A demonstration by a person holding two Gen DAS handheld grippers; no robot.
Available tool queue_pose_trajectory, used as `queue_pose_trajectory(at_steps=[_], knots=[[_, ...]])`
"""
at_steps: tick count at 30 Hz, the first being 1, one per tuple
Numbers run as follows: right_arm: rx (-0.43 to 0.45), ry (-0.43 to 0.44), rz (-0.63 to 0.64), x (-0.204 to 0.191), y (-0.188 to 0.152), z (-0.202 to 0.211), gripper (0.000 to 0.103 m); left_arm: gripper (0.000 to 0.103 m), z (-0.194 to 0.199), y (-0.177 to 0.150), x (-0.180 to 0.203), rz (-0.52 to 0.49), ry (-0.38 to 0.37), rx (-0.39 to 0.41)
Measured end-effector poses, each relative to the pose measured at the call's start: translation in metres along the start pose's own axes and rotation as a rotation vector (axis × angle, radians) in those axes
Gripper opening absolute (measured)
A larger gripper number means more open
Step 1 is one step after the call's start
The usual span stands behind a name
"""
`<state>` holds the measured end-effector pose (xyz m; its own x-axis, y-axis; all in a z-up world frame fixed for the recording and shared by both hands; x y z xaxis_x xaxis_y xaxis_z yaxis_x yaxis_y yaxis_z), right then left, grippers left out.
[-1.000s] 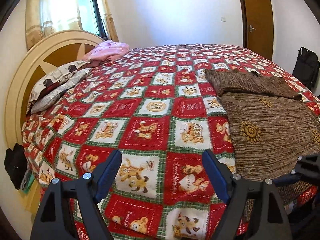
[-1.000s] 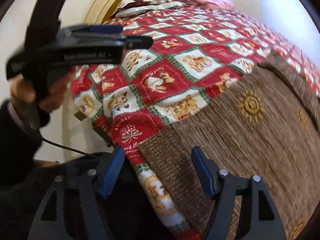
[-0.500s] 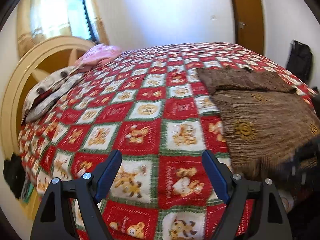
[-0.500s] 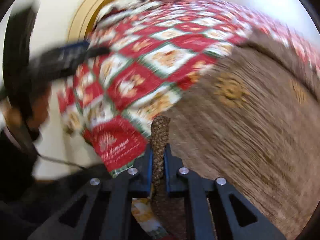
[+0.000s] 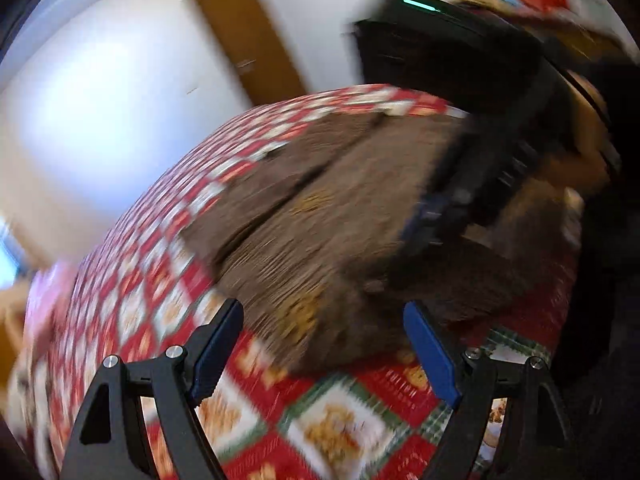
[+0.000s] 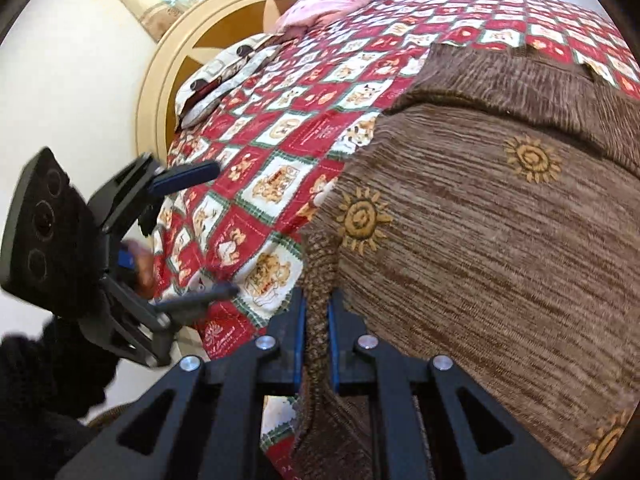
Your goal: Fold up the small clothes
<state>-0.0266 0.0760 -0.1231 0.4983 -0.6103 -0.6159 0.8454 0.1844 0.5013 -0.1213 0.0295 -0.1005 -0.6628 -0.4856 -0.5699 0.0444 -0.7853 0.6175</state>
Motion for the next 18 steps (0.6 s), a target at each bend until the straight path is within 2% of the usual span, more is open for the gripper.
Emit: queue_pose_trajectory(at_steps=[4, 7, 10, 12, 14, 16, 17, 18], knots=[[-0.02, 0.093, -0.001, -0.006, 0.001, 0.01, 0.013, 0.083, -0.013, 0.006, 0.028, -0.19, -0.075, 0.043], [-0.076, 0.121, 0.074, -0.021, -0.002, 0.011, 0.014, 0.083, -0.019, 0.011, 0.039, -0.261, -0.138, 0.061], [-0.135, 0.134, 0.153, -0.033, -0.006, 0.007, 0.014, 0.083, -0.015, 0.017, 0.05, -0.352, -0.209, 0.113], [-0.171, 0.175, 0.195, -0.041, -0.008, 0.006, 0.014, 0.083, -0.012, 0.018, 0.056, -0.397, -0.225, 0.14], [-0.178, 0.215, 0.204, -0.044, -0.006, 0.005, 0.014, 0.082, -0.014, 0.017, 0.063, -0.402, -0.279, 0.122], [-0.148, 0.247, 0.201, -0.041, -0.001, 0.01, 0.017, 0.054, -0.019, 0.014, 0.064, -0.379, -0.327, 0.09], [-0.118, 0.259, 0.186, -0.037, 0.003, 0.014, 0.017, 0.033, -0.023, 0.014, 0.065, -0.35, -0.359, 0.066], [-0.1, 0.254, 0.172, -0.033, 0.006, 0.016, 0.017, 0.028, -0.029, 0.015, 0.062, -0.3, -0.384, 0.036]])
Point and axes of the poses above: each gripper's, at about its wrist camera, not at the fingertips, and z roughly against the way its jaws point, x to its right, y to its top, the point moved 8 cm from there along -z, roughly the way its jaws point, and after that the axes turned 13 degrees about y, right-handed, at the moved point
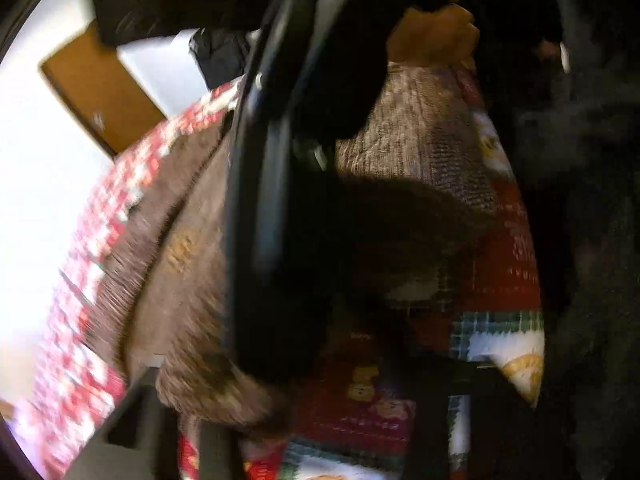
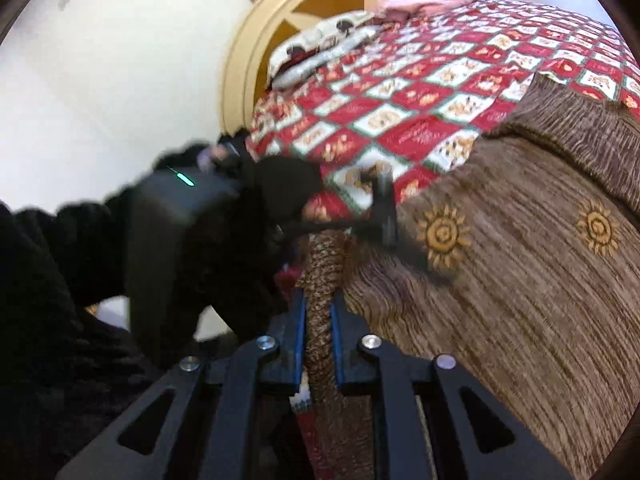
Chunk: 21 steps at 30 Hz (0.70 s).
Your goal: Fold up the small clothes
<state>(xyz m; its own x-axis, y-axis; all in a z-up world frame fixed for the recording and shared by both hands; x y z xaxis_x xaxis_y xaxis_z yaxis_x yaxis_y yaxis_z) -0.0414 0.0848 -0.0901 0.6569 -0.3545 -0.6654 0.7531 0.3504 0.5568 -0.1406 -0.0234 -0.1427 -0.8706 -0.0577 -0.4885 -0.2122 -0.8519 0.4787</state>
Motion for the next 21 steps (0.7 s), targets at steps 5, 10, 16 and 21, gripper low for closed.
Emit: queue_pose_trajectory(at_steps=[5, 10, 16, 21], knots=[[0.213, -0.105, -0.21, 0.054, 0.006, 0.039, 0.059, 0.018, -0.023, 0.006, -0.025, 0.297, -0.088, -0.039], [0.501, -0.213, -0.419, 0.095, -0.012, 0.11, 0.066, 0.018, -0.046, 0.003, -0.043, 0.518, -0.096, -0.108], [0.633, -0.275, -0.477, 0.088, -0.044, 0.166, 0.066, 0.02, -0.055, -0.001, -0.052, 0.548, -0.114, -0.124], [0.662, -0.373, -0.474, 0.067, -0.076, 0.201, 0.065, 0.022, -0.066, 0.008, -0.053, 0.547, -0.102, -0.131]])
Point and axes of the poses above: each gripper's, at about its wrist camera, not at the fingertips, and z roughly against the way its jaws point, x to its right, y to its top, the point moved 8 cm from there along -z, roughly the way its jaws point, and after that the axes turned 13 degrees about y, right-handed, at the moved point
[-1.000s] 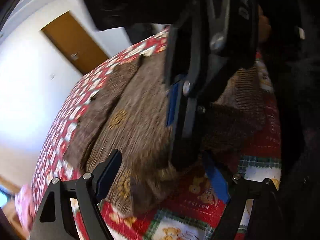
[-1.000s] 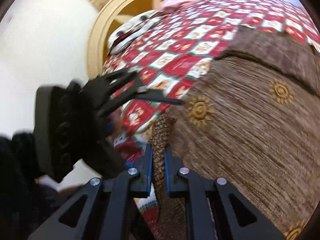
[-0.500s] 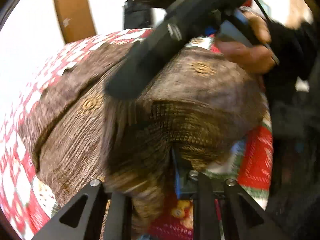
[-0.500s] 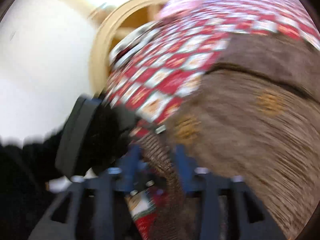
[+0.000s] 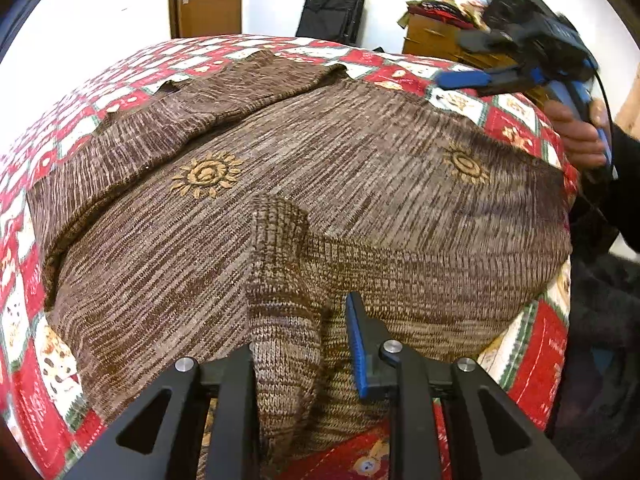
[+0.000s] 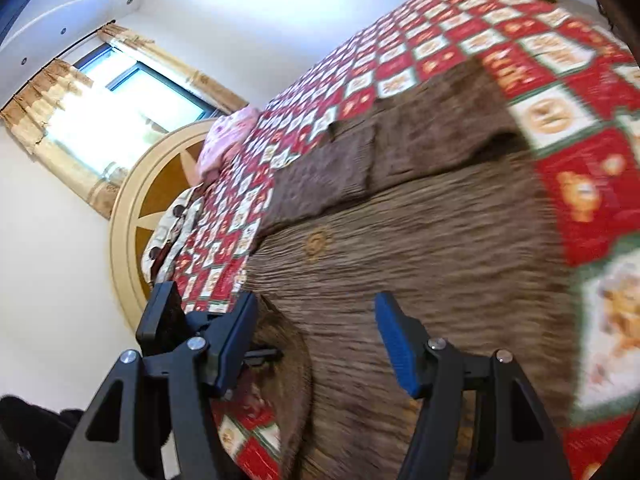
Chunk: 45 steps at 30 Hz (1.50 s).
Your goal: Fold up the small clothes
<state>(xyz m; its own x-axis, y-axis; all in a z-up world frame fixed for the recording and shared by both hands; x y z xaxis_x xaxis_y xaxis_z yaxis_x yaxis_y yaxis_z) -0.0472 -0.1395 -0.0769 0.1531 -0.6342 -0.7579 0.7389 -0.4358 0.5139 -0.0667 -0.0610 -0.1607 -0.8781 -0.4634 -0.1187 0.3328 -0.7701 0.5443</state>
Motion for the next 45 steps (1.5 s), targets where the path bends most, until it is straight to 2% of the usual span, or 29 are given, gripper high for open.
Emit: queue_pose_trajectory(at_steps=[4, 5, 6, 9, 12, 14, 17, 20, 24, 26, 28, 35, 37, 40, 44, 45], knots=[[0.017, -0.102, 0.021, 0.011, -0.006, 0.039, 0.065, 0.02, -0.005, 0.0, -0.015, 0.096, 0.024, 0.007], [0.028, -0.135, 0.023, 0.014, -0.007, 0.051, 0.065, 0.01, -0.003, 0.001, -0.013, 0.109, 0.041, 0.019], [0.041, -0.165, 0.024, 0.018, -0.009, 0.059, 0.065, 0.006, 0.0, 0.001, -0.01, 0.109, 0.051, 0.027], [0.073, -0.213, 0.005, 0.031, -0.013, 0.079, 0.065, 0.005, 0.011, 0.009, -0.008, 0.125, 0.084, 0.069], [0.098, -0.22, -0.017, 0.04, -0.011, 0.086, 0.065, 0.005, 0.036, 0.028, -0.032, 0.283, 0.061, 0.155], [0.122, -0.212, -0.024, 0.042, -0.005, 0.088, 0.065, 0.005, 0.042, 0.036, -0.058, 0.396, 0.086, 0.175], [0.14, -0.2, -0.034, 0.046, 0.004, 0.088, 0.065, 0.005, 0.034, 0.035, -0.109, 0.594, 0.15, 0.154], [0.145, -0.208, -0.046, 0.049, 0.004, 0.092, 0.065, 0.005, 0.009, 0.021, -0.145, 0.74, 0.198, 0.084], [0.153, -0.209, -0.056, 0.052, -0.002, 0.102, 0.065, 0.005, -0.015, 0.007, -0.149, 0.779, 0.216, 0.012], [0.131, -0.215, -0.013, 0.045, -0.005, 0.099, 0.065, 0.005, -0.021, 0.005, -0.146, 0.775, 0.226, 0.014], [0.085, -0.206, 0.049, 0.033, -0.009, 0.09, 0.065, 0.005, -0.02, 0.006, -0.145, 0.77, 0.231, 0.018], [-0.317, -0.238, 0.437, -0.013, -0.059, 0.015, 0.068, 0.005, -0.022, 0.007, -0.143, 0.74, 0.251, 0.008], [-0.446, -0.306, 0.587, -0.016, -0.077, -0.006, 0.067, 0.005, -0.022, 0.008, -0.142, 0.735, 0.258, 0.003], [-0.543, -0.344, 0.676, -0.009, -0.088, -0.022, 0.068, 0.005, -0.022, 0.008, -0.144, 0.742, 0.252, -0.007], [-0.669, -0.475, 0.795, 0.014, -0.1, -0.029, 0.067, 0.005, -0.023, 0.008, -0.148, 0.781, 0.217, -0.023], [-0.687, -0.478, 0.822, 0.015, -0.102, -0.028, 0.067, 0.005, -0.023, 0.009, -0.149, 0.79, 0.207, -0.023]])
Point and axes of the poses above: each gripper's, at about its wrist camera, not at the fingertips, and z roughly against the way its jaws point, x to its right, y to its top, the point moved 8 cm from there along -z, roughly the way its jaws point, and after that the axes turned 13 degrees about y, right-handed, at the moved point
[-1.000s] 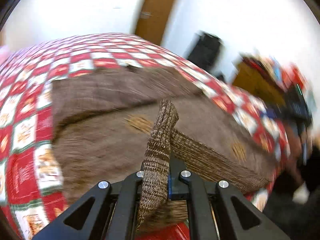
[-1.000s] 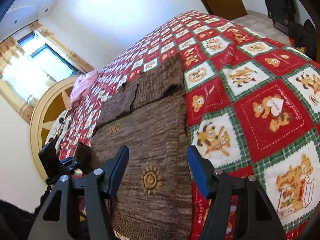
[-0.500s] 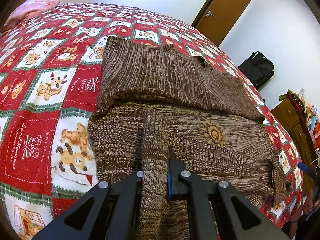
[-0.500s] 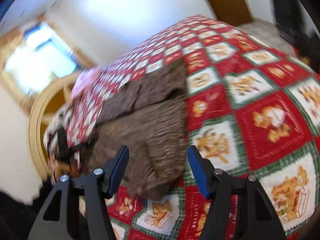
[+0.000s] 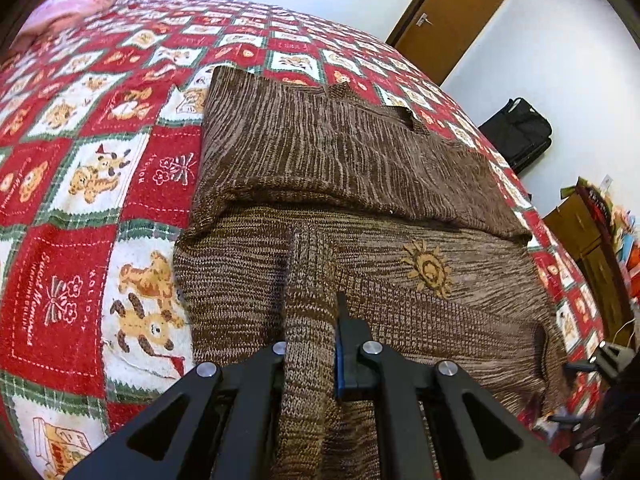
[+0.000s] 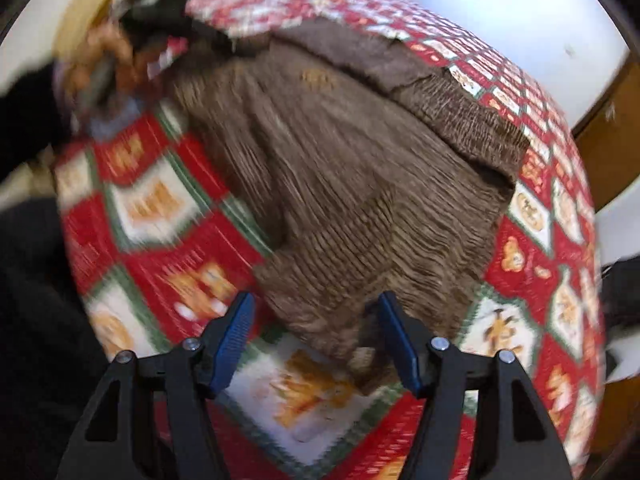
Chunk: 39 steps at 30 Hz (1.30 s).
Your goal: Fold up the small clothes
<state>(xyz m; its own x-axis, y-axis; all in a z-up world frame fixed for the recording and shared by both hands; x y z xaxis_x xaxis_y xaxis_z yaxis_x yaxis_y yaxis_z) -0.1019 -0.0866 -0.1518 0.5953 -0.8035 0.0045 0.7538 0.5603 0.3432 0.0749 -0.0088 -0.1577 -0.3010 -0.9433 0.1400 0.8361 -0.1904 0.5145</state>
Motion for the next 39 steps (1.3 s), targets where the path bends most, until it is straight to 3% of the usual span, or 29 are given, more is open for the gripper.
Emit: queue_pose_trajectory(at_steps=[3, 4, 6, 12, 14, 17, 21, 24, 25, 32, 33, 35, 36, 39], knots=[[-0.004, -0.071, 0.04, 0.006, -0.003, 0.002, 0.061, 0.005, -0.002, 0.003, 0.001, -0.001, -0.008, 0.006], [0.011, -0.076, 0.008, 0.012, 0.0, 0.003, 0.042, 0.005, -0.002, 0.003, 0.002, 0.0, -0.009, 0.01], [0.055, 0.005, -0.117, 0.027, 0.004, 0.007, 0.014, 0.005, -0.002, 0.005, 0.003, 0.003, -0.016, 0.024], [0.44, 0.289, -0.644, 0.103, -0.008, 0.046, 0.015, 0.005, 0.007, 0.001, -0.003, -0.013, -0.019, 0.062], [0.477, 0.288, -0.773, 0.122, -0.022, 0.039, 0.012, 0.005, 0.006, -0.003, -0.007, -0.008, -0.019, 0.054], [0.47, 0.297, -0.857, 0.13, -0.032, 0.02, 0.012, 0.005, 0.007, -0.006, -0.006, -0.022, -0.026, 0.06], [0.482, 0.314, -0.86, 0.126, -0.029, 0.016, 0.022, 0.005, 0.007, -0.007, 0.0, -0.082, -0.031, 0.048], [0.475, 0.323, -0.834, 0.127, -0.018, 0.016, 0.051, 0.005, 0.006, -0.007, 0.003, -0.123, -0.021, 0.046], [0.472, 0.319, -0.819, 0.125, -0.013, 0.017, 0.055, 0.005, 0.006, -0.007, 0.004, -0.135, -0.019, 0.046], [0.36, 0.2, -0.693, 0.124, 0.006, 0.006, 0.056, 0.006, 0.001, -0.002, 0.011, -0.195, -0.015, 0.024], [0.333, 0.187, -0.685, 0.122, 0.005, 0.005, 0.055, 0.006, 0.0, -0.002, 0.011, -0.2, -0.013, 0.02], [0.283, 0.122, -0.66, 0.121, 0.005, 0.003, 0.036, 0.006, 0.0, 0.0, 0.011, -0.2, -0.017, 0.016], [0.263, 0.101, -0.655, 0.122, 0.002, 0.002, 0.011, 0.006, 0.0, 0.0, 0.011, -0.194, -0.02, 0.017], [0.281, 0.094, -0.694, 0.126, -0.006, 0.01, 0.01, 0.005, 0.002, -0.001, 0.007, -0.15, -0.042, 0.026]])
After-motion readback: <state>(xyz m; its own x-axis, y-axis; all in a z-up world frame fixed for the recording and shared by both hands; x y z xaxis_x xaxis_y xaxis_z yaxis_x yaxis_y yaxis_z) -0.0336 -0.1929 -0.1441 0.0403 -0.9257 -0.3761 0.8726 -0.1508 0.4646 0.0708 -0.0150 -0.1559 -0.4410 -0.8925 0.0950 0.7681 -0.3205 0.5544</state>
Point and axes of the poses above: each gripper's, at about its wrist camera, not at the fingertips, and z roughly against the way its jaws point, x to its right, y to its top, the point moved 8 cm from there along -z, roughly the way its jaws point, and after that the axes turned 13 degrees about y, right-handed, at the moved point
